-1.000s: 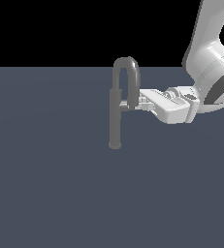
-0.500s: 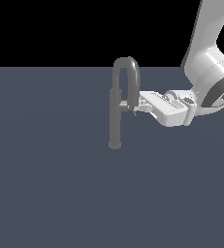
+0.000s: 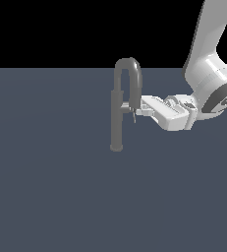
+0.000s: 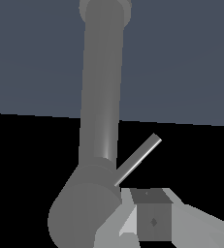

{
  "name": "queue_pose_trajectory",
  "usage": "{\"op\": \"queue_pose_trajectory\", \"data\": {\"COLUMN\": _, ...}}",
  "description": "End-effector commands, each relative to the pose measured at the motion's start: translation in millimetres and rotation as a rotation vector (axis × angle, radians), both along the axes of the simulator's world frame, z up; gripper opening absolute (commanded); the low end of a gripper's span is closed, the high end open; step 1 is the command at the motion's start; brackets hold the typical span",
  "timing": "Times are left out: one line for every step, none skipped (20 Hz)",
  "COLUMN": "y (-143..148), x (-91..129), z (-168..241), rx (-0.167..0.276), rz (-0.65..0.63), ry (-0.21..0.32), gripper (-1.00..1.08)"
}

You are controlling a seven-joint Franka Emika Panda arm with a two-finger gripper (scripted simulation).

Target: Turn on the faucet by rotating a designated handle.

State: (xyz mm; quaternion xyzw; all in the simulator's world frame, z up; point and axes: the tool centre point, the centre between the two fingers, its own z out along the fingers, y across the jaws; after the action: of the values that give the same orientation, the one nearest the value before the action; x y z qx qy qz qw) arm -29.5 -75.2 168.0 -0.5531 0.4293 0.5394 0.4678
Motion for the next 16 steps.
{"op": "queue_pose_trajectory", "data": {"y": 6.7, "x": 8.6, "z": -47.6, "rx": -0.027, "rz": -0.038, "ry": 0.04, "gripper": -1.0}}
{"op": "queue_pose_trajectory", "data": {"y": 2.6, "x": -0.4, "z": -3.9, "rx": 0.006, "rz": 0.005, "ry": 0.005, "gripper": -1.0}}
{"op": "queue_pose_trajectory", "data": {"y": 3.3, "x": 2.1, "z": -7.2, "rx": 0.004, "rz": 0.002, "ry": 0.008, "gripper": -1.0}}
{"op": "queue_pose_trajectory", "data": {"y": 4.0, "x": 4.6, "z": -10.5, "rx": 0.002, "rz": -0.001, "ry": 0.01, "gripper": -1.0}}
{"op": "queue_pose_trajectory", "data": {"y": 4.6, "x": 7.0, "z": -13.7, "rx": 0.0, "rz": -0.004, "ry": 0.013, "gripper": -1.0}}
{"op": "queue_pose_trajectory", "data": {"y": 5.2, "x": 9.4, "z": -16.9, "rx": -0.003, "rz": -0.007, "ry": 0.015, "gripper": -1.0}}
{"op": "queue_pose_trajectory", "data": {"y": 5.8, "x": 11.8, "z": -20.1, "rx": -0.005, "rz": -0.009, "ry": 0.018, "gripper": -1.0}}
{"op": "queue_pose_trajectory", "data": {"y": 6.4, "x": 14.2, "z": -23.3, "rx": -0.007, "rz": -0.012, "ry": 0.02, "gripper": -1.0}}
{"op": "queue_pose_trajectory", "data": {"y": 7.0, "x": 16.5, "z": -26.5, "rx": -0.009, "rz": -0.015, "ry": 0.022, "gripper": -1.0}}
{"op": "queue_pose_trajectory", "data": {"y": 7.5, "x": 18.8, "z": -29.6, "rx": -0.011, "rz": -0.018, "ry": 0.025, "gripper": -1.0}}
{"op": "queue_pose_trajectory", "data": {"y": 8.0, "x": 21.1, "z": -32.7, "rx": -0.013, "rz": -0.02, "ry": 0.027, "gripper": -1.0}}
{"op": "queue_pose_trajectory", "data": {"y": 8.5, "x": 23.4, "z": -35.8, "rx": -0.015, "rz": -0.023, "ry": 0.03, "gripper": -1.0}}
{"op": "queue_pose_trajectory", "data": {"y": 9.0, "x": 25.6, "z": -38.9, "rx": -0.017, "rz": -0.026, "ry": 0.032, "gripper": -1.0}}
{"op": "queue_pose_trajectory", "data": {"y": 9.5, "x": 27.8, "z": -42.0, "rx": -0.019, "rz": -0.028, "ry": 0.034, "gripper": -1.0}}
{"op": "queue_pose_trajectory", "data": {"y": 9.9, "x": 30.0, "z": -45.0, "rx": -0.021, "rz": -0.031, "ry": 0.036, "gripper": -1.0}}
{"op": "queue_pose_trajectory", "data": {"y": 10.3, "x": 32.2, "z": -48.0, "rx": -0.023, "rz": -0.033, "ry": 0.039, "gripper": -1.0}}
